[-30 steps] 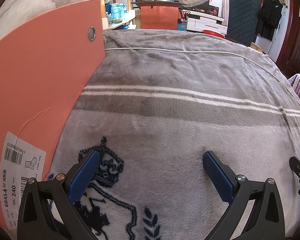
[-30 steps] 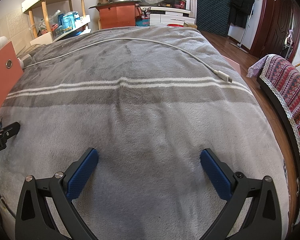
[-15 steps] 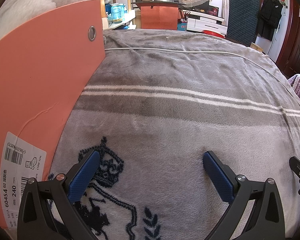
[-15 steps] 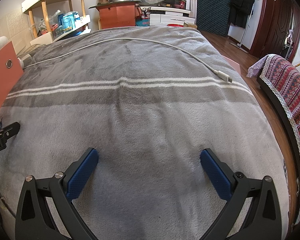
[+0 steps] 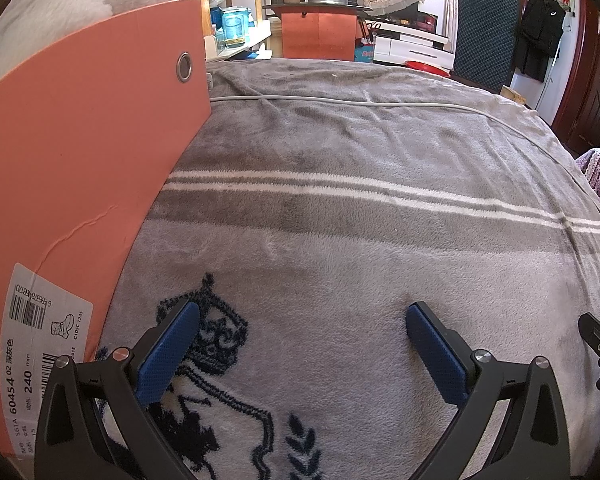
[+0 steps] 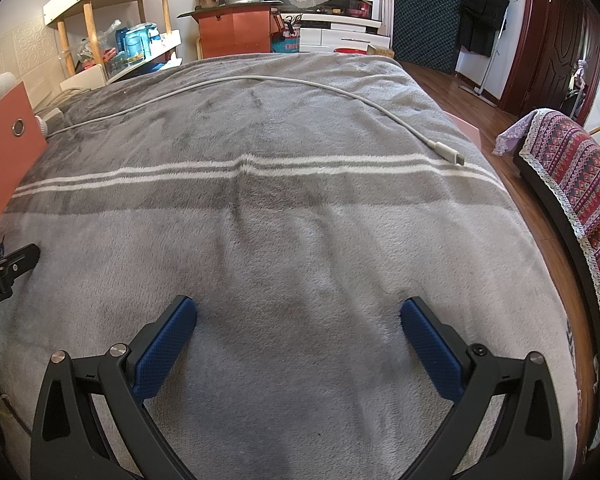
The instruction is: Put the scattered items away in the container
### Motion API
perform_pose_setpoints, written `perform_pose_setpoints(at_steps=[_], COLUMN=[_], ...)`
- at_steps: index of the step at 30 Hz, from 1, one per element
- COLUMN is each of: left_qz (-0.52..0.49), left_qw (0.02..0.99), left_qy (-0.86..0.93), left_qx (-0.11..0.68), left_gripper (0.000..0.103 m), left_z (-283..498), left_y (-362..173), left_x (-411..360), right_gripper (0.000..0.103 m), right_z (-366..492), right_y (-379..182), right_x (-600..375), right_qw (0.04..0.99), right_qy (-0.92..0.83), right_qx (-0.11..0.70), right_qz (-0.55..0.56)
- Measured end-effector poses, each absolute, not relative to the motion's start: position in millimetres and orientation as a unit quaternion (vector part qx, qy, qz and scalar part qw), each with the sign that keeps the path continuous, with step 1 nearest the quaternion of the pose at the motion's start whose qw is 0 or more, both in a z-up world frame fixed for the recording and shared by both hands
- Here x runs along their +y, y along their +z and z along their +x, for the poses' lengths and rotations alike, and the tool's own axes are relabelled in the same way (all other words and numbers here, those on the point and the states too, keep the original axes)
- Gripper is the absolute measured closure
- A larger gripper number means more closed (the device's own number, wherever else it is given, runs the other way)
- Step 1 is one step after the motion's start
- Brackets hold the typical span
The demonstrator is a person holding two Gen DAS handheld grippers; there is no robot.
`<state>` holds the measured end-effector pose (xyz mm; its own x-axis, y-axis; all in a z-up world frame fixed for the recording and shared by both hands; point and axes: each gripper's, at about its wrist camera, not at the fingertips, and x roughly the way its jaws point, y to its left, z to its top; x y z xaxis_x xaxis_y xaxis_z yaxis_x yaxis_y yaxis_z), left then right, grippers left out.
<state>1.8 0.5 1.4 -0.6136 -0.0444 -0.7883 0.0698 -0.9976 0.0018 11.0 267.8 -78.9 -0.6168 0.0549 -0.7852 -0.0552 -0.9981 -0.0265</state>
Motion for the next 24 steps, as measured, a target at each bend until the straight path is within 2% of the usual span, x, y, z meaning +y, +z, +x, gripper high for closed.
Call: perform_pose_setpoints(at_steps=[8,10,12,14,16,18,19,22,24], left_qz=[0.432,0.472,0.525,0.537,0.506,0.443,0.443,0.429,0.401], left_qw=[0.037,0.032,-0.015,-0.082,-0.138,-0.175,-0.183,-0.186,-0.155], left_qy=[-0.901,-0.881,-0.85,-0.837,-0.848,-0.878,-0.877,-0.884,-0.902], left_qx=[0.007,0.018,0.045,0.069,0.073,0.049,0.036,-0.001,-0.036], left_gripper=[0.0,0.0,0.0,0.0,0.0,0.0,0.0,0.0,0.0], left_z=[-5.7,-13.4,-11.7,-2.5,12.7,35.1,33.2,24.2,25.6], left_y=[2.7,7.5,20.2,51.9,104.9,168.6,195.8,288.2,323.3], left_x=[3.4,8.1,18.5,39.9,59.1,69.0,68.0,23.9,-22.9], right_gripper=[0.0,0.0,0.001,0.001,0.001,0.001,0.001,0.001,0.001], right_z=[4.9,0.4,-4.6,-2.7,3.7,16.6,24.6,42.5,47.3], right_y=[-79.6,-75.2,-68.9,-55.5,-34.9,-7.4,7.5,54.1,83.6], right_x=[269.0,269.0,268.5,269.4,271.3,274.8,276.7,273.0,254.3], right_qw=[0.036,0.044,0.04,0.031,0.042,0.049,0.05,0.031,-0.017], right_qy=[0.895,0.886,0.875,0.881,0.892,0.903,0.908,0.908,0.905], right_qx=[0.01,0.019,0.027,0.042,0.05,0.075,0.095,0.18,0.227], right_qz=[-0.445,-0.462,-0.483,-0.47,-0.447,-0.419,-0.406,-0.377,-0.36])
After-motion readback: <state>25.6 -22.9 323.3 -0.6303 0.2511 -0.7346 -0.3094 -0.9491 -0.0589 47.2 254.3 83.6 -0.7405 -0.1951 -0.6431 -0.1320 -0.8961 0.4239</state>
